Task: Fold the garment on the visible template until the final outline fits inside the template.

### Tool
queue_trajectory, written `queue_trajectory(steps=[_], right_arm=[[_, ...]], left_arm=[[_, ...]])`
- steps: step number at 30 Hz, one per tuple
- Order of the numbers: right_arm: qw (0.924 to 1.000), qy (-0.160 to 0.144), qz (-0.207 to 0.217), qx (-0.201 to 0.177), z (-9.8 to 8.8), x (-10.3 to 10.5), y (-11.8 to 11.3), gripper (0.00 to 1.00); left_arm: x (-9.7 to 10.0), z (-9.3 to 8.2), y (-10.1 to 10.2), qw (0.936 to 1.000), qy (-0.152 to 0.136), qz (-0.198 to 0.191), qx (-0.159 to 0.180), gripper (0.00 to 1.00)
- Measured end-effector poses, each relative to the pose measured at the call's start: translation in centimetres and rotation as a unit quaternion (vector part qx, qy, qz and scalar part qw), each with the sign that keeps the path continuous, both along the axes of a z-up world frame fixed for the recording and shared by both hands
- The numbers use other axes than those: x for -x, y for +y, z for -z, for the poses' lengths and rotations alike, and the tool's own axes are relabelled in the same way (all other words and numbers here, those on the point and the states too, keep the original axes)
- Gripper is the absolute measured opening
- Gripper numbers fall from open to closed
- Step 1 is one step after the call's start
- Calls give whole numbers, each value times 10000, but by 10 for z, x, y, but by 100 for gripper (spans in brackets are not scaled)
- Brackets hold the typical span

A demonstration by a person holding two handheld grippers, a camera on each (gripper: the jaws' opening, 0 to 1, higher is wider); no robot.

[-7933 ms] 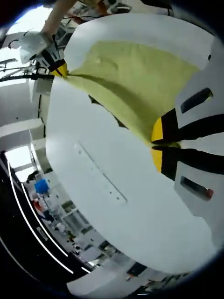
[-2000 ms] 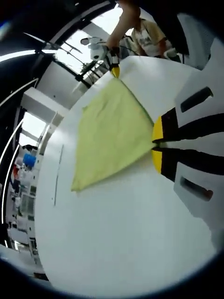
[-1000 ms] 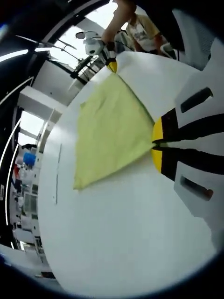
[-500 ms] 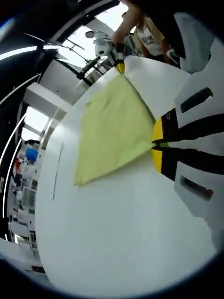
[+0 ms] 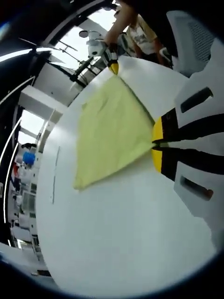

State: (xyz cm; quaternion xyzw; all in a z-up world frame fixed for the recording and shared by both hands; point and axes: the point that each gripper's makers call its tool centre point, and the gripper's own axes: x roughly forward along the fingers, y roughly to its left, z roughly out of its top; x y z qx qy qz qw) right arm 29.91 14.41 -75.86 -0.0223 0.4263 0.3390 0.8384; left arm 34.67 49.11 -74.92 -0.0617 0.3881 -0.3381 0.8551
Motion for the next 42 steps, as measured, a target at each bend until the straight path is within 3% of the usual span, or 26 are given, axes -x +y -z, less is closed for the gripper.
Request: queue_trajectory(steps=[13,21,30,42], right_arm=[[9999,-19,146,-14,-3,-1,1,1],[9993,-267,259,-98,-18,-8,9,34],[9972,-630,270,-314,-51,-16,32,65],[9926,-1055,306,-522,-99,-17,59,86]], left_arm=[[0,0,4,9999,-57,31,-137,7],[-4,-11,1,9996,-275,8,-26,21],[-11,-42,-6,9975,-710,52,-19,49],[-8,-74,-8,9954,-919,-66,260,72]])
